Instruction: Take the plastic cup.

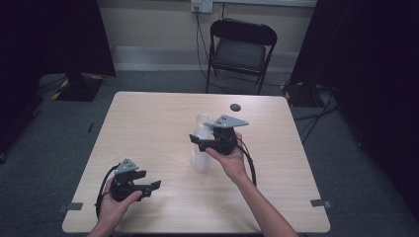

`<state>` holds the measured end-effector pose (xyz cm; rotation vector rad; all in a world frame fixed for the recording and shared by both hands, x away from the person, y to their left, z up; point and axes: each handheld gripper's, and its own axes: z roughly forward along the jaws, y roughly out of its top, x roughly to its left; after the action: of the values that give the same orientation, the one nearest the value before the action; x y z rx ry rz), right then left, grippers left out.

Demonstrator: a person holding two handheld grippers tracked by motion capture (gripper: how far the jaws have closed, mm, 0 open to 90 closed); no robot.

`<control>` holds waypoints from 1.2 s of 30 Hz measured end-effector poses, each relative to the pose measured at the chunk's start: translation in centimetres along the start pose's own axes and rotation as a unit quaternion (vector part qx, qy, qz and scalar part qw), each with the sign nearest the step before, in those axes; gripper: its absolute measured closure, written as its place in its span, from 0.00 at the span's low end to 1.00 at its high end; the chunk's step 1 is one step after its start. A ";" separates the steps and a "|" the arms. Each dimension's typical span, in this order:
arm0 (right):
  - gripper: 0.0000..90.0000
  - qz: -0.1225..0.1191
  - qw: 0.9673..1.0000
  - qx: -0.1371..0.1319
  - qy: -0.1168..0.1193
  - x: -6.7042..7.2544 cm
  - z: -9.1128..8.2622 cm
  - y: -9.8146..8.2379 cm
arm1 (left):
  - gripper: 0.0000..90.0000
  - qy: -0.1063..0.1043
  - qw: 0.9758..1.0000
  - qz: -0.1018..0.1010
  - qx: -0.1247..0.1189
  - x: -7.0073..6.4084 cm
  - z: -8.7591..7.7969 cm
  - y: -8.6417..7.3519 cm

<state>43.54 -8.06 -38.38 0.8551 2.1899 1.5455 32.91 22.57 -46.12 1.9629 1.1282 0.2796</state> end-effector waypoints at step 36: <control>0.35 0.011 0.999 -0.049 -0.009 0.0 -2.7 3.9 | 0.27 -0.013 1.000 0.016 -0.009 -0.5 -0.2 0.2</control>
<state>43.08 -9.08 -33.83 0.8610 2.0796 1.6345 32.65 22.22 -45.78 1.9648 1.0760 0.2799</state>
